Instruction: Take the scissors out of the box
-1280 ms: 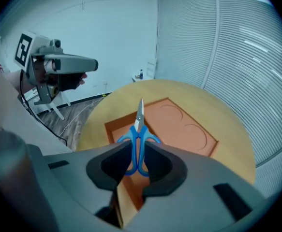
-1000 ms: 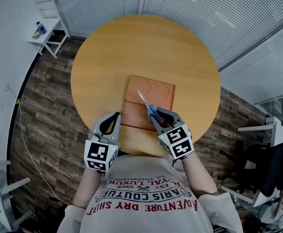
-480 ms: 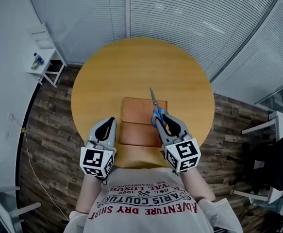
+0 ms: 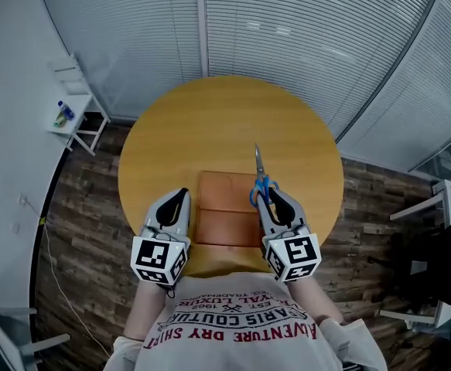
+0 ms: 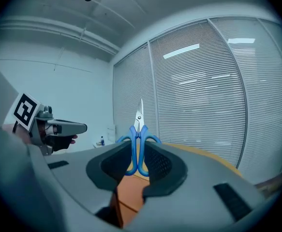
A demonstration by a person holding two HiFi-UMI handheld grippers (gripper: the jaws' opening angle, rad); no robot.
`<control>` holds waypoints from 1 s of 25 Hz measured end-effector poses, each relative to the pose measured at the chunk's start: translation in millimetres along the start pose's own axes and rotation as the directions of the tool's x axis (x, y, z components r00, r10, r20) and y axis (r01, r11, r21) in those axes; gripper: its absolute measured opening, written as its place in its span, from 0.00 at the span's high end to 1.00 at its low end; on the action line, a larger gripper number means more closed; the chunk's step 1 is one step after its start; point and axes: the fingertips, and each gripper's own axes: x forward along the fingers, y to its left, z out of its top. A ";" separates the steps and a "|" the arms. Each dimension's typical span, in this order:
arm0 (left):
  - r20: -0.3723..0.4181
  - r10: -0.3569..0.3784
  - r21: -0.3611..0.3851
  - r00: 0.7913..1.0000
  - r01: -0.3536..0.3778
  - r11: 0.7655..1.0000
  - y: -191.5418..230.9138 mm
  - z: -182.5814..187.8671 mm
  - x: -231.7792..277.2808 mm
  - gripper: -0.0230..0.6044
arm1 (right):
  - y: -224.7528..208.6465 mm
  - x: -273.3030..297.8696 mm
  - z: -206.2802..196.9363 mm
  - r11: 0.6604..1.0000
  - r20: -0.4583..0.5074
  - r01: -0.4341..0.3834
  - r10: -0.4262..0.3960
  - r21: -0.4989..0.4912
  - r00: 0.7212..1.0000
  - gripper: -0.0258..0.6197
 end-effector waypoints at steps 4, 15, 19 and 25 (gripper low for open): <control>0.001 -0.001 0.004 1.000 0.001 1.000 -0.1 1.5 3.0 0.95 | -0.7 2.1 0.0 1.000 -0.001 -0.001 0.001 -0.006 1.000 0.82; 0.007 -0.009 0.019 1.000 0.009 1.000 -2.7 6.4 9.3 0.95 | -5.4 3.3 -1.5 1.000 0.000 0.016 -0.016 -0.023 1.000 0.82; 0.004 -0.011 0.017 1.000 0.011 1.000 -4.7 3.6 8.7 0.95 | -5.9 2.3 -3.1 1.000 0.003 0.021 -0.021 -0.022 1.000 0.82; 0.004 -0.011 0.017 1.000 0.011 1.000 -5.7 4.9 9.8 0.95 | -3.2 2.6 -2.4 1.000 0.015 -0.001 0.001 -0.013 1.000 0.82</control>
